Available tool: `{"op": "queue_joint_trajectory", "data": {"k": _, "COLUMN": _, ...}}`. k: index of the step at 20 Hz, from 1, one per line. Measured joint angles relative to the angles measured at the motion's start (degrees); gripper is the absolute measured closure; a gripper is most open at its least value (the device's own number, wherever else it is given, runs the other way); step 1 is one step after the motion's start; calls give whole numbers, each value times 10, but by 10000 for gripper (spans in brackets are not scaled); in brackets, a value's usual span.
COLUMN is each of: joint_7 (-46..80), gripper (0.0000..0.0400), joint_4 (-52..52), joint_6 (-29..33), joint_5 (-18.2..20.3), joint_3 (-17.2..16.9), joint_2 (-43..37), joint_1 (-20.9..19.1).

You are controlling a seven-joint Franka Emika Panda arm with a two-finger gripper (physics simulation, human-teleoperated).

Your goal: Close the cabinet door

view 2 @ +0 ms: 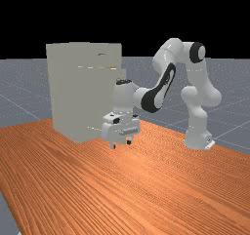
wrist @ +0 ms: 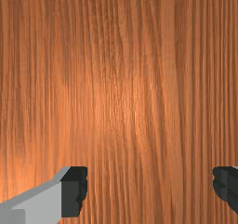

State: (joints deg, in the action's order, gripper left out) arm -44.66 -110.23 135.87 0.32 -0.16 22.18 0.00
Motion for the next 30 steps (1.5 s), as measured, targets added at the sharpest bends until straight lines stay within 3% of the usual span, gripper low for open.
{"op": "queue_joint_trajectory", "data": {"k": 1, "joint_7": 4, "gripper": 151, "joint_4": -3, "joint_6": -7, "joint_5": -10, "joint_3": -6, "joint_2": 0, "joint_1": 2}}
{"op": "queue_joint_trajectory", "data": {"k": 3, "joint_7": 26, "gripper": 56, "joint_4": -7, "joint_6": -25, "joint_5": -14, "joint_3": -17, "joint_2": -3, "joint_1": 1}}
{"op": "queue_joint_trajectory", "data": {"k": 6, "joint_7": 35, "gripper": 12, "joint_4": -8, "joint_6": -33, "joint_5": -16, "joint_3": -22, "joint_2": -6, "joint_1": -1}}
{"op": "queue_joint_trajectory", "data": {"k": 7, "joint_7": 144, "gripper": 162, "joint_4": -29, "joint_6": -159, "joint_5": -11, "joint_3": -27, "joint_2": -58, "joint_1": 6}}
{"op": "queue_joint_trajectory", "data": {"k": 8, "joint_7": 248, "gripper": 254, "joint_4": -14, "joint_6": -265, "joint_5": 6, "joint_3": -30, "joint_2": -122, "joint_1": 11}}
{"op": "queue_joint_trajectory", "data": {"k": 9, "joint_7": 350, "gripper": 311, "joint_4": 7, "joint_6": -335, "joint_5": 26, "joint_3": -35, "joint_2": -167, "joint_1": 14}}
{"op": "queue_joint_trajectory", "data": {"k": 11, "joint_7": 545, "gripper": 367, "joint_4": 25, "joint_6": -406, "joint_5": 73, "joint_3": -46, "joint_2": -206, "joint_1": 9}}
{"op": "queue_joint_trajectory", "data": {"k": 13, "joint_7": 672, "gripper": 388, "joint_4": 27, "joint_6": -433, "joint_5": 114, "joint_3": -55, "joint_2": -213, "joint_1": 5}}
{"op": "queue_joint_trajectory", "data": {"k": 16, "joint_7": 725, "gripper": 397, "joint_4": 25, "joint_6": -443, "joint_5": 138, "joint_3": -62, "joint_2": -216, "joint_1": 5}}
{"op": "queue_joint_trajectory", "data": {"k": 23, "joint_7": 731, "gripper": 400, "joint_4": 12, "joint_6": -453, "joint_5": 142, "joint_3": -80, "joint_2": -229, "joint_1": 17}}
{"op": "queue_joint_trajectory", "data": {"k": 27, "joint_7": 710, "gripper": 400, "joint_4": 5, "joint_6": -452, "joint_5": 134, "joint_3": -136, "joint_2": -236, "joint_1": 73}}
{"op": "queue_joint_trajectory", "data": {"k": 30, "joint_7": 667, "gripper": 400, "joint_4": 12, "joint_6": -449, "joint_5": 130, "joint_3": -126, "joint_2": -232, "joint_1": 67}}
